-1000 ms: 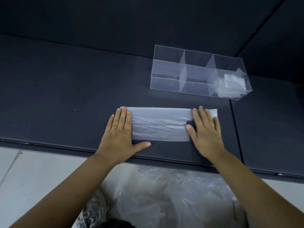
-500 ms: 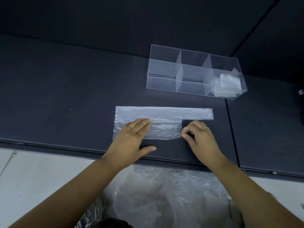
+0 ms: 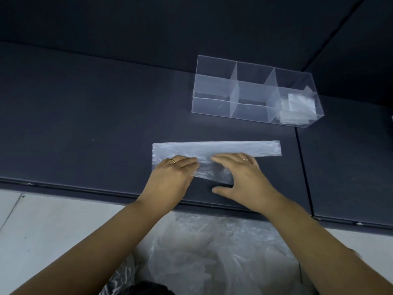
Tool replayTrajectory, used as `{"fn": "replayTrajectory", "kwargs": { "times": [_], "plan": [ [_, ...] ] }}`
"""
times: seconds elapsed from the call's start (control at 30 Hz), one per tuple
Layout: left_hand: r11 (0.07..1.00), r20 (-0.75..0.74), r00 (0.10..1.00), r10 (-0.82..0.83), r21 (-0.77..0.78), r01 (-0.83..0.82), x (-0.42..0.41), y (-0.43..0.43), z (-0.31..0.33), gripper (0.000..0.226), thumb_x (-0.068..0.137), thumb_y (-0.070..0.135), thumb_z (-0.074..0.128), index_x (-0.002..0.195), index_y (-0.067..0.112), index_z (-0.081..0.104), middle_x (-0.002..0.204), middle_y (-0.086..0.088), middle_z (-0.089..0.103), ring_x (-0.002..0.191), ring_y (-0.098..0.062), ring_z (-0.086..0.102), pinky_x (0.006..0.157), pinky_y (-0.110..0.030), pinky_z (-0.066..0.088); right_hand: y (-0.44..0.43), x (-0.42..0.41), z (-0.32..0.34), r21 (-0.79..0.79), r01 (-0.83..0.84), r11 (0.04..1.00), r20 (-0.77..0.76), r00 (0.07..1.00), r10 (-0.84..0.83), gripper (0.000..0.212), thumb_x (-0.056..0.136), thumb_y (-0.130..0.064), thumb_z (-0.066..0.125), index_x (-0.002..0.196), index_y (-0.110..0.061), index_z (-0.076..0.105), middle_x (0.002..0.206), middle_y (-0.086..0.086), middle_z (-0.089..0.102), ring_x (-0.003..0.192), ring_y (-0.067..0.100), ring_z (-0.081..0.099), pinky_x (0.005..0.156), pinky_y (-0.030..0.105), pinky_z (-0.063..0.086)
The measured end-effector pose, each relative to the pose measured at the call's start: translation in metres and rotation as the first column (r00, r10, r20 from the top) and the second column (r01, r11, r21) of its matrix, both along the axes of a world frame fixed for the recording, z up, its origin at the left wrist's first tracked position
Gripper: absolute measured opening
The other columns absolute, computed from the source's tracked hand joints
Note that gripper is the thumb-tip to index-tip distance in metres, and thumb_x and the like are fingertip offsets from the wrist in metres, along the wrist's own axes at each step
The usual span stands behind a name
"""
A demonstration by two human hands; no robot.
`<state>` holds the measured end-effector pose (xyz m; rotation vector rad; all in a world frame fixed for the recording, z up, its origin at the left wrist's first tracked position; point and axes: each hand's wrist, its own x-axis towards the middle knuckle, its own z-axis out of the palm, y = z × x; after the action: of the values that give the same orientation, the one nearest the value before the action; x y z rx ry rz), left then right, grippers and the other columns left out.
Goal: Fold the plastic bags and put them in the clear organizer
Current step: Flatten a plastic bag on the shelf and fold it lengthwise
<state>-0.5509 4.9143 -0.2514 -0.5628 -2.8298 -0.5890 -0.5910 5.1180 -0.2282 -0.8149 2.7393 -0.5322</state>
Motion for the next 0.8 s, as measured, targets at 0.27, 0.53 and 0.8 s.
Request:
{"fn": "replayTrajectory", "kwargs": {
  "times": [0.27, 0.53, 0.8],
  "plan": [
    [0.972, 0.291, 0.951, 0.099, 0.177, -0.155, -0.009, -0.021, 0.012, 0.022, 0.097, 0.025, 0.054, 0.107, 0.017, 0.072, 0.105, 0.000, 0.072, 0.101, -0.019, 0.063, 0.083, -0.037, 0.050, 0.007, -0.011, -0.009, -0.306, 0.261, 0.915, 0.051, 0.965, -0.258, 0.015, 0.086, -0.003, 0.062, 0.089, -0.015, 0.072, 0.105, -0.009, 0.070, 0.101, 0.014, 0.061, 0.094, 0.032, 0.046],
    [0.872, 0.508, 0.854, 0.109, 0.363, -0.327, -0.020, -0.045, 0.019, 0.022, 0.094, 0.025, 0.058, 0.084, 0.013, 0.074, 0.080, 0.003, 0.072, 0.080, -0.013, 0.066, 0.075, -0.028, 0.048, -0.023, 0.002, 0.000, -0.131, 0.287, 0.949, -0.133, 0.943, -0.304, 0.066, 0.071, -0.067, 0.060, 0.121, -0.024, 0.057, 0.129, -0.007, 0.054, 0.124, 0.014, 0.044, 0.111, 0.044, 0.027],
    [0.867, 0.499, 0.860, 0.110, 0.375, -0.328, -0.017, -0.044, 0.016, 0.018, 0.094, 0.025, 0.059, 0.089, 0.020, 0.075, 0.082, 0.019, 0.070, 0.080, 0.005, 0.063, 0.072, -0.009, 0.042, -0.070, 0.002, -0.017, -0.183, 0.381, 0.907, -0.210, 0.886, -0.414, 0.028, 0.077, -0.008, 0.063, 0.103, -0.017, 0.066, 0.105, 0.000, 0.065, 0.101, 0.026, 0.059, 0.097, 0.036, 0.035]
  ]
}}
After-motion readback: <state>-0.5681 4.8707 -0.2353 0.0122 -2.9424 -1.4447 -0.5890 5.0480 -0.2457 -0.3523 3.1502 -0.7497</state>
